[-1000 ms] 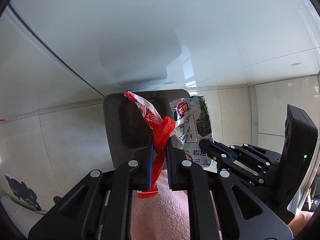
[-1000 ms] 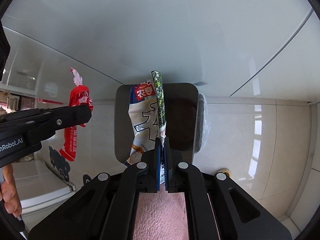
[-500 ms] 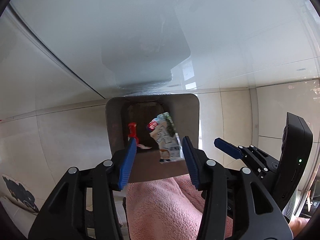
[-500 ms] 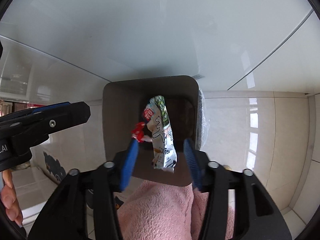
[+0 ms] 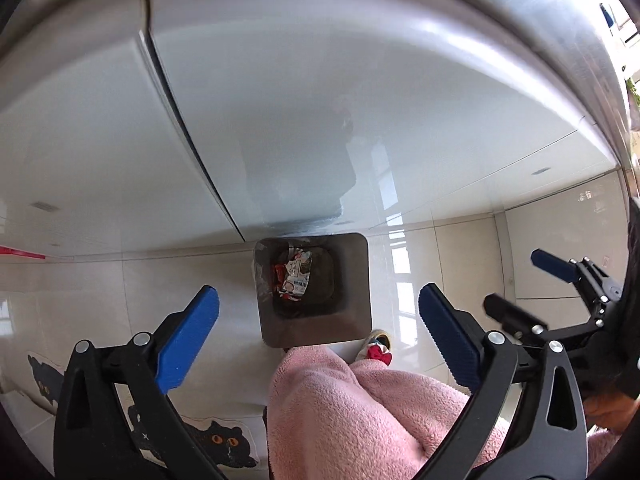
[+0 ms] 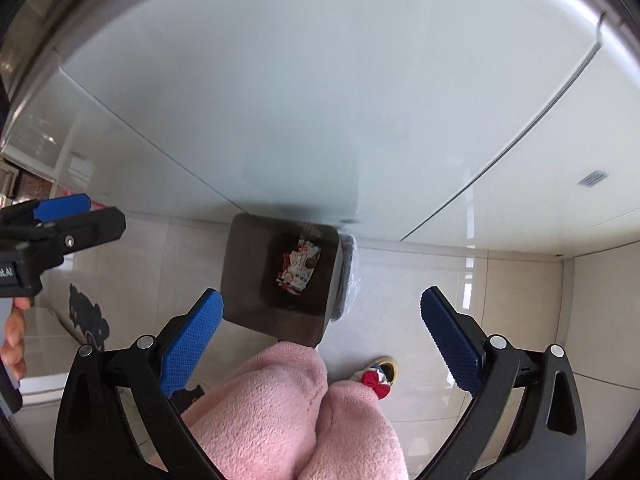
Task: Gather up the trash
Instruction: 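Grasp the Luckin coffee carton with the left tool while the right tool grasps the plastic bottle, then lower carton and bottle into the floor bin and open both tools, then grasp a yellow foam net with the left tool while the right tool grasps crumpled foil, then drop the foam net and foil into the floor bin, opening both tools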
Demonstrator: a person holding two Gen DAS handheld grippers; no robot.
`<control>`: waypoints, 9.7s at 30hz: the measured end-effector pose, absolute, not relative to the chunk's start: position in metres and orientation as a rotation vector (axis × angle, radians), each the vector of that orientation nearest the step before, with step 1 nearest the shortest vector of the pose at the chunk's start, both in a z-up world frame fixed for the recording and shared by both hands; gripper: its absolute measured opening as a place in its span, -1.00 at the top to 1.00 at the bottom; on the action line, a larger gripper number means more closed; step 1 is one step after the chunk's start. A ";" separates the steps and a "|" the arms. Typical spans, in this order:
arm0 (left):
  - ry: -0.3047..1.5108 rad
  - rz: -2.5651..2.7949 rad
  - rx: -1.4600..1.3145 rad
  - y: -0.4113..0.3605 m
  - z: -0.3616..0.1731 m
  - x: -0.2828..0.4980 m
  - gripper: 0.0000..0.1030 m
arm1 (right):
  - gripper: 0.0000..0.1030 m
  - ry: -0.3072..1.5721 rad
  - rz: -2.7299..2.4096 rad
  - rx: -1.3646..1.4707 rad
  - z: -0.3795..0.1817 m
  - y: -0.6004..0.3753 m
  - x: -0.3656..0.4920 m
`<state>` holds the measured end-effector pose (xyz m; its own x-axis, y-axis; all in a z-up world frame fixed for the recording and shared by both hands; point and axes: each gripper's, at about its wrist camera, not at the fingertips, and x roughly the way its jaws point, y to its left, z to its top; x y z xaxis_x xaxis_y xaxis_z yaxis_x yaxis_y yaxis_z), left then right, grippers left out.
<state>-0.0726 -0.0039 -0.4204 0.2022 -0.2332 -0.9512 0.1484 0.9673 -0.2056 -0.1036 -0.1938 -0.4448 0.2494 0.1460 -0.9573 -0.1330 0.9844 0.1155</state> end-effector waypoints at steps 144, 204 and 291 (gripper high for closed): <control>1.567 -0.315 -0.148 -0.010 -0.570 -0.048 -0.11 | -0.08 1.528 0.233 0.303 -0.601 -0.149 -0.099; 1.040 -0.418 0.015 0.000 -0.250 0.107 -0.50 | -0.17 0.948 0.255 0.130 -0.270 -0.185 0.021; 1.611 -0.344 -0.053 -0.014 -0.587 -0.087 0.85 | 0.26 1.499 0.156 0.344 -0.586 -0.167 -0.071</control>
<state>-0.0866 -0.0145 -0.5866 -0.0759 -0.2420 -0.9673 0.1743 0.9519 -0.2519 -0.0709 -0.1671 -0.5862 0.0736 0.3110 -0.9475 0.1095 0.9419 0.3177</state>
